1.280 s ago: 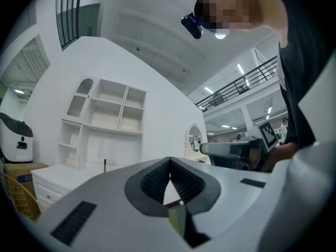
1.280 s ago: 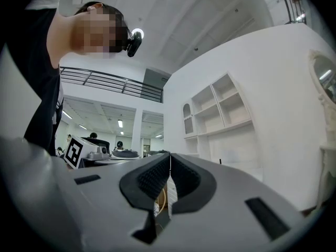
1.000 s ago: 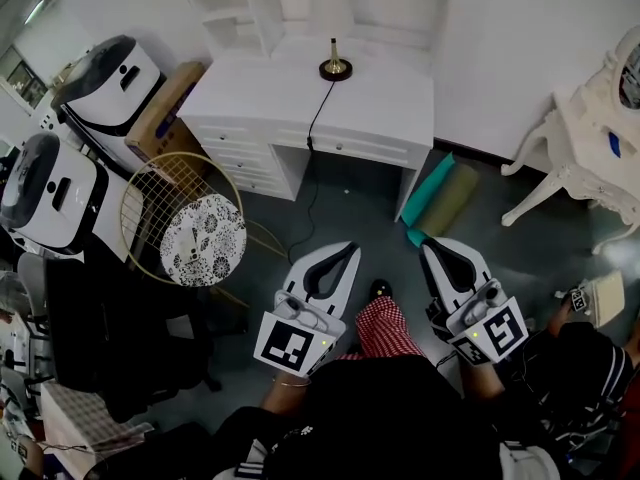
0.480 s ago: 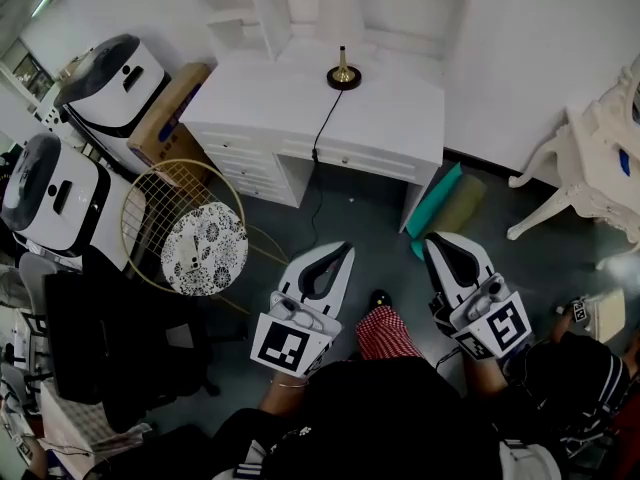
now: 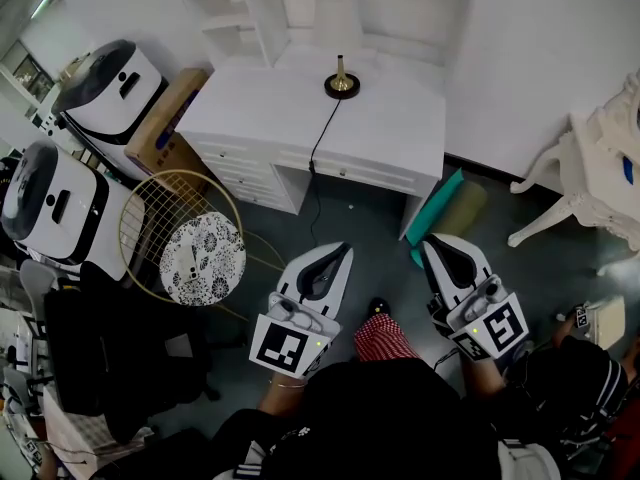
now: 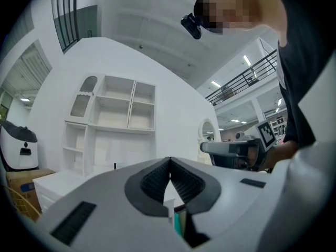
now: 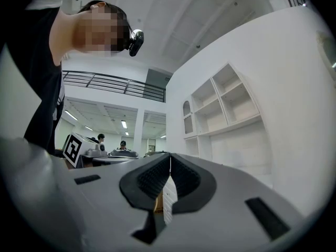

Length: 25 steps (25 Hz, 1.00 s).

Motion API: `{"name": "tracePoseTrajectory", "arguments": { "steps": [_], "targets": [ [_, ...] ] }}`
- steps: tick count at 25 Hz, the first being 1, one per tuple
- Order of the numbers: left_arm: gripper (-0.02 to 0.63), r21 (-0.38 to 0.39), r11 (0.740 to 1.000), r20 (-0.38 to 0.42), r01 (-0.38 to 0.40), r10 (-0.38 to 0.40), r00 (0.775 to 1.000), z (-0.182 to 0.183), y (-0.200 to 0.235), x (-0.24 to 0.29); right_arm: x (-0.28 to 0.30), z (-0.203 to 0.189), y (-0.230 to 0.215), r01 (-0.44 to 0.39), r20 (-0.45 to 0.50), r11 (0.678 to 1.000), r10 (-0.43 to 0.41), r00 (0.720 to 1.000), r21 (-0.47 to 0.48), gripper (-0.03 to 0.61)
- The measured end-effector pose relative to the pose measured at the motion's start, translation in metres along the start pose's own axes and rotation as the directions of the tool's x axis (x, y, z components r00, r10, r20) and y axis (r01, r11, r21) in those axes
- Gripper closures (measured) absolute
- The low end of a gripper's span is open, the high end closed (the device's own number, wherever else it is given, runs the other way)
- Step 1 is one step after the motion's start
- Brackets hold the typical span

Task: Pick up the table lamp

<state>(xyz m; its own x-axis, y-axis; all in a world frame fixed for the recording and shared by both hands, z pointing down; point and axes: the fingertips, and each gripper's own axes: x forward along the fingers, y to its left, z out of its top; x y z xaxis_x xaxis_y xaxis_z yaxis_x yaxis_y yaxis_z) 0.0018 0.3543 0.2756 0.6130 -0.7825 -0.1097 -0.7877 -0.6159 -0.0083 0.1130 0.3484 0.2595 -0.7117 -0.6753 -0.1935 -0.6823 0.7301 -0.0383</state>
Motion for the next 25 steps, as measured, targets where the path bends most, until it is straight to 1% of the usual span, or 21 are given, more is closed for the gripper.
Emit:
{"name": "tracePoseTrajectory", "arguments": {
  "steps": [2,5,11,16,21,25],
  "targets": [
    [0.601,0.003,1.0,-0.015,0.007,-0.007,1.0,-0.002,0.001,0.008,0.004,0.001,-0.009,-0.001,0.002,1.0,0.001,1.0,0.004,0.563],
    [0.601,0.004,1.0,-0.003,0.016,-0.016,1.0,0.004,0.002,0.021,0.009,0.002,-0.021,-0.004,0.003,1.0,0.004,1.0,0.011,0.563],
    [0.601,0.015,1.0,-0.007,-0.005,0.006,1.0,0.002,0.013,0.043,0.019,0.001,-0.046,-0.008,0.009,1.0,0.008,1.0,0.011,0.563],
    [0.601,0.029,0.999,-0.037,-0.02,0.021,0.999,-0.007,0.024,0.062,0.028,0.0,-0.071,-0.009,0.012,1.0,0.009,1.0,0.012,0.563],
    [0.601,0.024,0.999,0.0,-0.033,0.033,0.999,0.0,0.03,0.09,0.04,0.001,-0.096,-0.025,0.02,1.0,0.025,0.999,0.015,0.563],
    [0.601,0.031,0.999,-0.005,-0.039,0.04,0.999,-0.006,0.035,0.107,0.052,0.001,-0.112,-0.045,0.029,0.999,0.044,0.999,0.011,0.563]
  ]
}}
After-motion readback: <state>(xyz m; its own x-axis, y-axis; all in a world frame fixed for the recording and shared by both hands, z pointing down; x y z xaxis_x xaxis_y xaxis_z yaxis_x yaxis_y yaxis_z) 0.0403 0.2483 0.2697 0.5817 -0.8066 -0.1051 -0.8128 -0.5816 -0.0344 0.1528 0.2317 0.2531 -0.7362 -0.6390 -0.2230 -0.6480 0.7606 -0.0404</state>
